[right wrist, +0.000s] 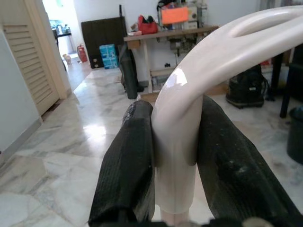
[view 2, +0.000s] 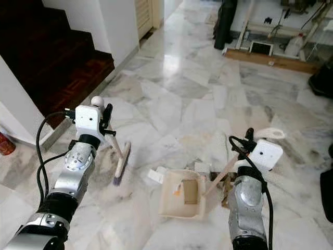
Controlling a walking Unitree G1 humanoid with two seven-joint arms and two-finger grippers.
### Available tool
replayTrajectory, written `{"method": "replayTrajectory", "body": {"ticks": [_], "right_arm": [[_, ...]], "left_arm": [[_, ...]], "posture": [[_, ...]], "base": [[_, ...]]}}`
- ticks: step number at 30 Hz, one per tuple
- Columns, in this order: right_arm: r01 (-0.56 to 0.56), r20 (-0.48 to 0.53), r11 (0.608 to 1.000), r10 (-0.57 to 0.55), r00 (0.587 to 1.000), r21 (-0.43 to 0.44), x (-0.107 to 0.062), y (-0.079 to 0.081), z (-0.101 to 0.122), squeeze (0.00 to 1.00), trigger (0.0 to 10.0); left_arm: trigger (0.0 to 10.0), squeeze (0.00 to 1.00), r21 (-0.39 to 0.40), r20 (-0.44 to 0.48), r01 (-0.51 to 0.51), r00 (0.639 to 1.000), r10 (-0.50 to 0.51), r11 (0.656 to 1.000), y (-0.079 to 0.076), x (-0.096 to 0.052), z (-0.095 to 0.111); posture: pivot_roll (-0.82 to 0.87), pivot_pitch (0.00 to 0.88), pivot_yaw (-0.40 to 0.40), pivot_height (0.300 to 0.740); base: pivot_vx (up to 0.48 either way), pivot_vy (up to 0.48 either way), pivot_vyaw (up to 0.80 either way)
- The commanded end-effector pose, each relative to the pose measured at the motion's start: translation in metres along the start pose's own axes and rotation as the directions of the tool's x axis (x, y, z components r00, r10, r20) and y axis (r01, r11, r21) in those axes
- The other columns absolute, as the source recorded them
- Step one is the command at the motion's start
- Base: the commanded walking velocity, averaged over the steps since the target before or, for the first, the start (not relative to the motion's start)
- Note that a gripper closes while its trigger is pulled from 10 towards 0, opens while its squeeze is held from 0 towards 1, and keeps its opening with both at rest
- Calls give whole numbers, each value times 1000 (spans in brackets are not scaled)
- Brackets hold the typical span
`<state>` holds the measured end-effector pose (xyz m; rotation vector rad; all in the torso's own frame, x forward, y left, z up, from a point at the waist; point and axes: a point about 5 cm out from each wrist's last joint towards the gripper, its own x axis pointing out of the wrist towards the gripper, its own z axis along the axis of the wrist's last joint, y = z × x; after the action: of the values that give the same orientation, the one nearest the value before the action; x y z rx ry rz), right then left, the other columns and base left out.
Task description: Sweep floor
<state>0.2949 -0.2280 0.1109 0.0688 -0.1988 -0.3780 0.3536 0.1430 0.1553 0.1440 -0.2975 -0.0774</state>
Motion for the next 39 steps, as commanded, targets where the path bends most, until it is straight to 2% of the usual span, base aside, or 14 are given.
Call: {"method": "replayTrajectory", "body": {"ticks": [1,5,15,29,39], "right_arm": [[-27,57,1000,26,998,4,6,5,14,0,10000],[-36,49,999,36,998,-4,5,7,14,0,10000],[-41,49,999,40,998,8,2,14,15,0,10000],[-31,28,999,31,999,20,-1,18,12,0,10000],[-33,23,999,32,999,38,3,23,14,0,10000]], "left_arm": [[10000,0,20,38,-25,999,24,999,4,0,4],[10000,0,18,32,-49,998,48,999,6,0,2],[10000,0,22,57,0,998,-1,1000,0,7,8],[10000,0,14,48,2,999,-2,1000,-2,11,9],[10000,0,-38,30,4,1000,-2,999,-3,9,6]], "posture": [[18,0,-33,740],[24,0,-34,740],[15,0,-6,740],[24,0,4,740],[35,0,-3,740]], "base": [[0,0,0],[0,0,0],[0,0,0],[0,0,0],[0,0,0]]}}
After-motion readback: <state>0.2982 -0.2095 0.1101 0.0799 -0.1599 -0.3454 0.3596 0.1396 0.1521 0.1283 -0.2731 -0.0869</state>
